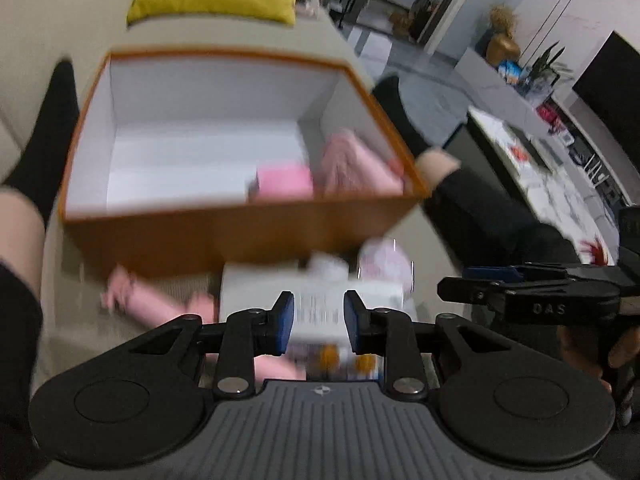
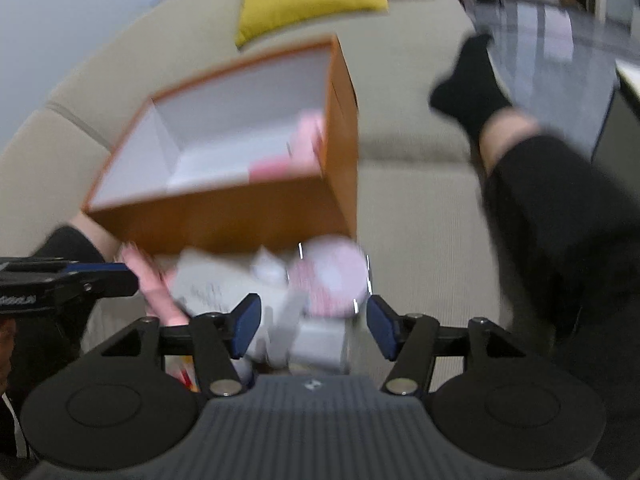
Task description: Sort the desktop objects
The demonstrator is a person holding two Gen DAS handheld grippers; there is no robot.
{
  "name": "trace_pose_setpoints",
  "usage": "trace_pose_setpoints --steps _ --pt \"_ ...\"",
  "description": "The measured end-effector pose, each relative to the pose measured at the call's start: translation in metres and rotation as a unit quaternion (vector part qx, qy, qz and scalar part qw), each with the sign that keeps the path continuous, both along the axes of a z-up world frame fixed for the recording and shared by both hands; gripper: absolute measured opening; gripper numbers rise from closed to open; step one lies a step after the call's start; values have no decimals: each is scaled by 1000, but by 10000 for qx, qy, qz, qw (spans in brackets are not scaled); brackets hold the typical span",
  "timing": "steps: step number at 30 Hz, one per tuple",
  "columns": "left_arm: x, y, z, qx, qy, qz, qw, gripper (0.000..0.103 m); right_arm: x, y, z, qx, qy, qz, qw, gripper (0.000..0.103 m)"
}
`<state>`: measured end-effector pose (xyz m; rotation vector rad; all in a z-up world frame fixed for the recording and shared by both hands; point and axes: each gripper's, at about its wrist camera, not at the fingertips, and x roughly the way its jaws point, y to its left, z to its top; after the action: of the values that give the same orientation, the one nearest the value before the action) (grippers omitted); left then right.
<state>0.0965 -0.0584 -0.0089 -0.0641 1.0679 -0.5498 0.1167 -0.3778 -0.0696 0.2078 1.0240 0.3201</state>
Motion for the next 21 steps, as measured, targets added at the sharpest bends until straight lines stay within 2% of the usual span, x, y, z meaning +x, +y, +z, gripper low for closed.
trace_pose_setpoints --steps 1,2,3,9,14,17,21 --pt "-4 0 -6 7 109 10 9999 38 -4 0 -9 -12 147 -21 9999 61" --pt "-8 0 -14 4 236 20 9997 47 -8 0 -19 -3 293 -31 9996 61" --pt "-12 0 -21 -13 342 31 9994 51 -12 0 -27 13 403 -43 9992 61" --pt "-31 -14 -47 -16 681 -134 9976 60 -17 2 -64 241 978 -96 9949 63" --pt "-32 -32 -59 78 722 -224 9971 70 -14 6 -80 322 1136 -109 9929 63" --pt "-30 -40 -68 102 804 -267 9964 76 -13 9 -86 387 1192 -96 9921 70" --pt "-30 -41 -79 88 996 -243 9947 79 -9 16 -92 416 1246 -40 9913 78"
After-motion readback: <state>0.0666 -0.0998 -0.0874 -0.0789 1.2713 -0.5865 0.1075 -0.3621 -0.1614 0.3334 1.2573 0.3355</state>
